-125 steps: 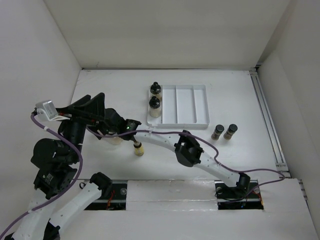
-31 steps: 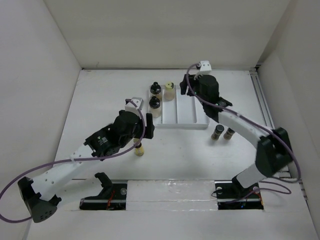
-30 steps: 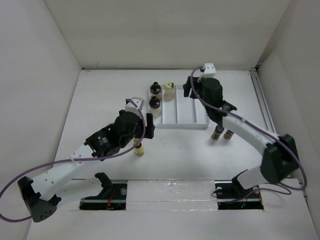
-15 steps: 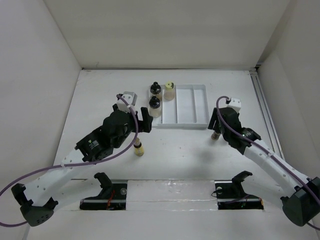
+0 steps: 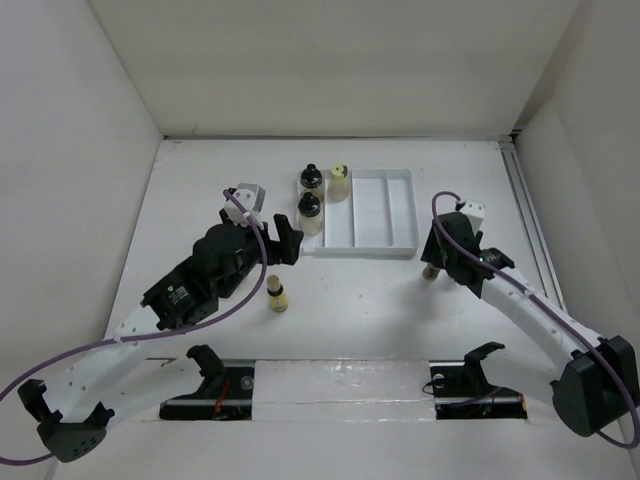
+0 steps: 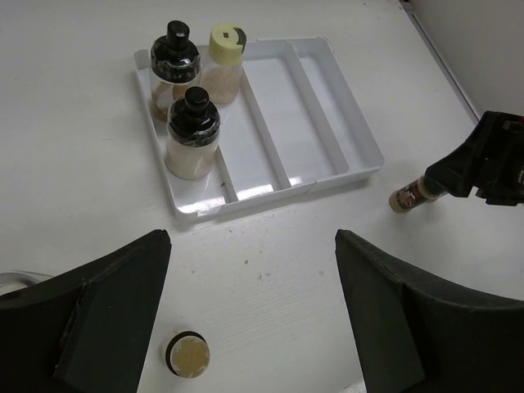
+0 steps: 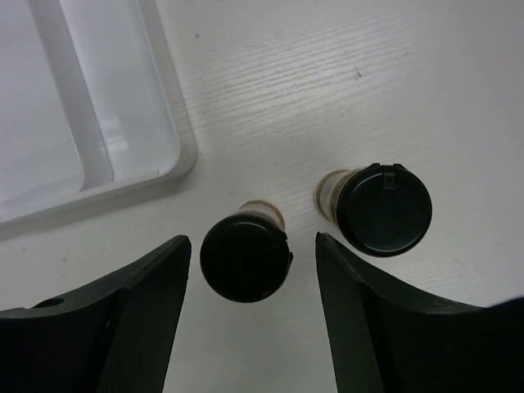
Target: Organize the condiment bottles
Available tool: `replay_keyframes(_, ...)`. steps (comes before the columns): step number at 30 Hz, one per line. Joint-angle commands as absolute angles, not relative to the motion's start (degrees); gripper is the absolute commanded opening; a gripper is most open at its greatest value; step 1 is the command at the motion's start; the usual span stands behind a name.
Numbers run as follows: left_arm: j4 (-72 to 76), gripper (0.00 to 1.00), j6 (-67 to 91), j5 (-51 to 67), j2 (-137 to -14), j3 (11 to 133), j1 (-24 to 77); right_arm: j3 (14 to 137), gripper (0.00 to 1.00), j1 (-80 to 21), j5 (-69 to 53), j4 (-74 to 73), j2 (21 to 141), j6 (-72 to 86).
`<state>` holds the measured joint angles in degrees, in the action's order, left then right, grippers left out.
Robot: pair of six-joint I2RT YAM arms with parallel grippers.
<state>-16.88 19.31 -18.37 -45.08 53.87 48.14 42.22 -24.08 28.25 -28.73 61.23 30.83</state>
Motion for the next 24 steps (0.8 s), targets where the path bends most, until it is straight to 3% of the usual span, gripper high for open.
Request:
replay_keyframes(1, -14.15, 0.78, 18.63, -17.14, -44.38, 53.53, 47.9, 41.67, 0.68, -22.85, 26.29, -23.92, 62.75, 29.53)
replay_keyframes(12, -14.15, 0.78, 18.63, -17.14, -44.38, 53.0, 47.9, 42.18, 0.42, -20.92, 23.29, -20.91, 63.29, 26.72)
replay_keyframes(20, -13.62, 0.78, 18.63, -18.19, -44.91, 53.0, 47.9, 53.41, 0.41, -26.27, 21.46, -25.93, 57.4, 24.88)
replay_keyframes(24, -13.62, 0.78, 18.63, -18.72, -44.91, 53.0, 47.9, 58.96, 0.41, -31.1, 14.51, -19.97, 62.82, 22.95)
